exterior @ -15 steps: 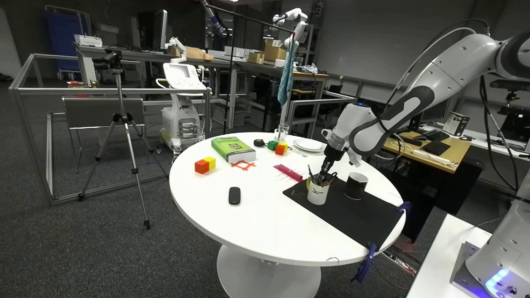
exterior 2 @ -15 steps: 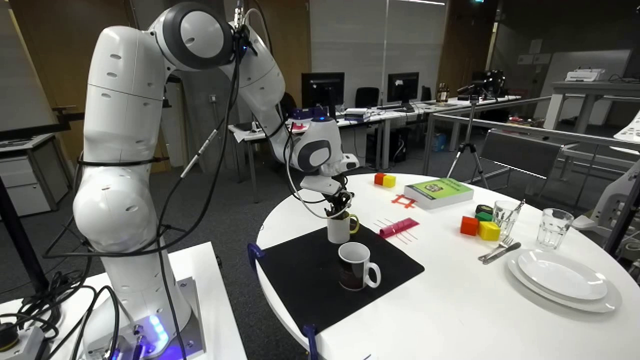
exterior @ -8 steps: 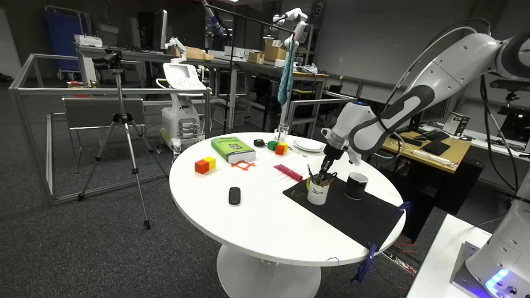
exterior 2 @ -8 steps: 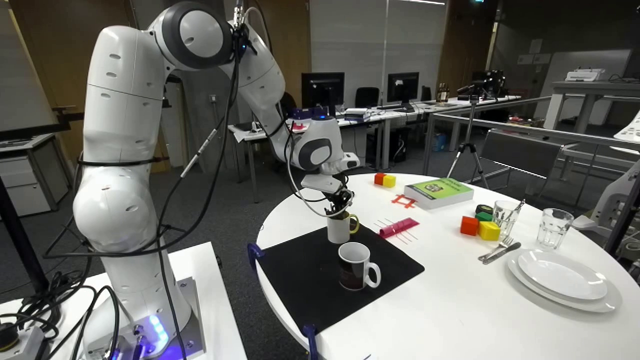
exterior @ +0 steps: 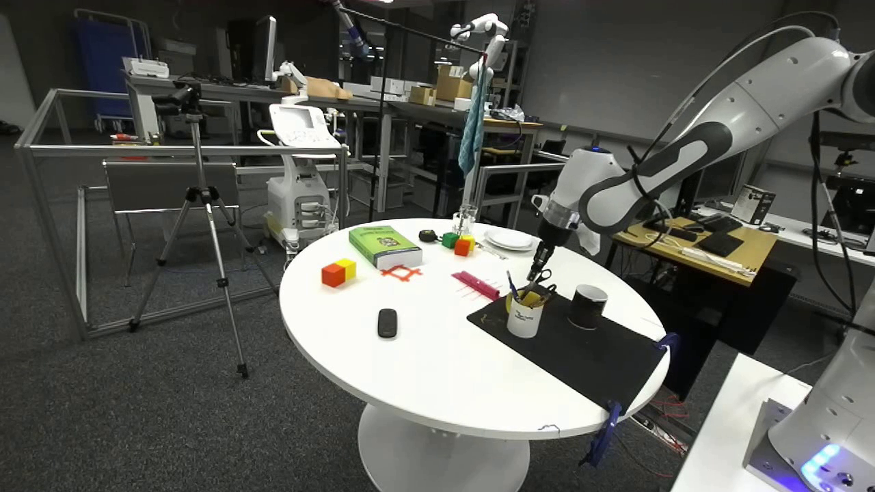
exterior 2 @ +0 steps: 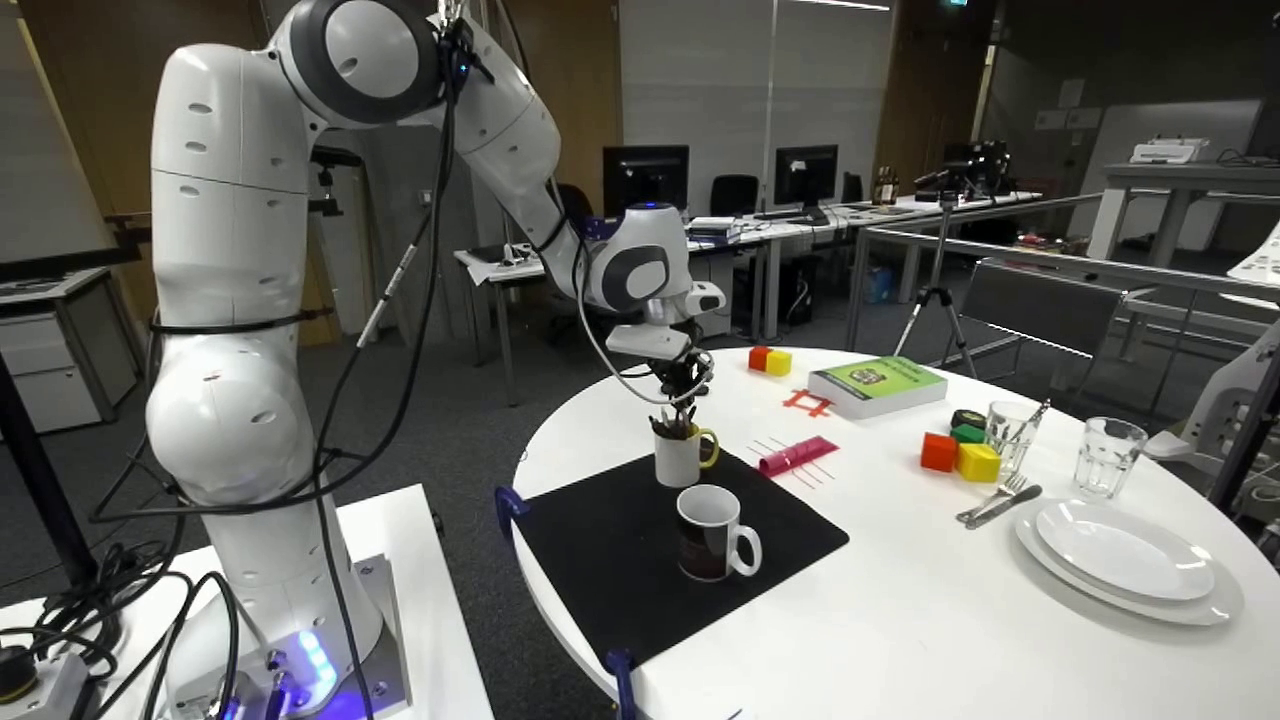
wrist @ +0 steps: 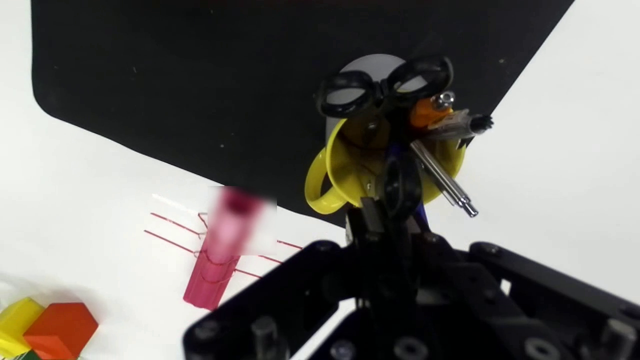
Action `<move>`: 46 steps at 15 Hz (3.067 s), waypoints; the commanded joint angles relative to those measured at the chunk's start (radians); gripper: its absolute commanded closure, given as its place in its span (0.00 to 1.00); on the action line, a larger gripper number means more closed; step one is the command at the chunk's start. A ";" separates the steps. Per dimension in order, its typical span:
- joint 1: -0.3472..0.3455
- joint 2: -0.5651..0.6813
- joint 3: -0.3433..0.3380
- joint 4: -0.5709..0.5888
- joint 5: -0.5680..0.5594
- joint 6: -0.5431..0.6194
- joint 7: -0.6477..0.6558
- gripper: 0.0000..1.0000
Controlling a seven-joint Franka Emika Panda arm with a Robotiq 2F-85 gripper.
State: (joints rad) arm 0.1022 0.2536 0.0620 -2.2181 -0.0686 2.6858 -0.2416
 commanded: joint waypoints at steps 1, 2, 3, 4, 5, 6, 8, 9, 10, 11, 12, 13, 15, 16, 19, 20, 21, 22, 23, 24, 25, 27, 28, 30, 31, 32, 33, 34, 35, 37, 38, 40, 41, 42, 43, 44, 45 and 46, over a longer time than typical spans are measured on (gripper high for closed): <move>-0.020 -0.074 0.001 0.009 -0.026 -0.074 0.007 0.98; -0.021 -0.088 -0.001 0.011 -0.029 -0.087 0.006 0.98; -0.020 -0.102 -0.005 0.012 -0.035 -0.099 0.009 0.98; -0.021 -0.115 -0.009 0.014 -0.040 -0.111 0.012 0.98; -0.021 -0.128 -0.014 0.015 -0.049 -0.117 0.018 0.98; -0.023 -0.139 -0.016 0.018 -0.051 -0.122 0.016 0.98; -0.030 -0.153 -0.024 0.028 -0.056 -0.121 0.015 0.98; -0.035 -0.158 -0.026 0.033 -0.056 -0.124 0.014 0.98; -0.039 -0.161 -0.029 0.038 -0.053 -0.126 0.012 0.98; -0.044 -0.165 -0.031 0.042 -0.051 -0.131 0.011 0.98; -0.047 -0.168 -0.036 0.046 -0.057 -0.136 0.018 0.98; -0.048 -0.171 -0.042 0.051 -0.072 -0.150 0.028 0.98; -0.051 -0.173 -0.055 0.067 -0.121 -0.196 0.050 0.98; -0.050 -0.174 -0.066 0.077 -0.169 -0.234 0.072 0.98; -0.050 -0.176 -0.085 0.104 -0.283 -0.326 0.131 0.98; -0.052 -0.178 -0.089 0.112 -0.308 -0.352 0.143 0.98; -0.054 -0.181 -0.092 0.118 -0.327 -0.378 0.149 0.98; -0.055 -0.184 -0.094 0.122 -0.343 -0.402 0.153 0.98; -0.059 -0.189 -0.093 0.123 -0.345 -0.419 0.148 0.98; -0.064 -0.194 -0.090 0.124 -0.338 -0.442 0.133 0.98; -0.068 -0.202 -0.089 0.120 -0.325 -0.458 0.122 0.98; -0.073 -0.223 -0.088 0.105 -0.308 -0.484 0.100 0.98; -0.075 -0.232 -0.088 0.099 -0.306 -0.494 0.096 0.98; -0.081 -0.252 -0.092 0.081 -0.308 -0.504 0.094 0.98; -0.085 -0.259 -0.093 0.075 -0.305 -0.509 0.089 0.98; -0.091 -0.266 -0.095 0.066 -0.302 -0.509 0.085 0.98; -0.097 -0.275 -0.096 0.054 -0.296 -0.504 0.077 0.98; -0.102 -0.283 -0.098 0.042 -0.294 -0.501 0.072 0.98; -0.108 -0.289 -0.101 0.029 -0.289 -0.497 0.064 0.98; -0.118 -0.303 -0.104 0.005 -0.279 -0.492 0.052 0.98; -0.123 -0.309 -0.106 -0.008 -0.269 -0.488 0.041 0.98; -0.130 -0.318 -0.112 -0.029 -0.248 -0.486 0.021 0.98; -0.134 -0.322 -0.114 -0.037 -0.232 -0.487 0.007 0.98; -0.137 -0.324 -0.118 -0.046 -0.217 -0.487 -0.008 0.98; -0.140 -0.325 -0.122 -0.052 -0.202 -0.489 -0.020 0.98; -0.144 -0.325 -0.125 -0.058 -0.184 -0.487 -0.036 0.98; -0.148 -0.325 -0.127 -0.063 -0.169 -0.485 -0.048 0.98; -0.149 -0.324 -0.131 -0.068 -0.157 -0.483 -0.061 0.98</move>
State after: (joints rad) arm -0.0306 -0.0219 -0.0613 -2.2404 -0.2725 2.1966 -0.2422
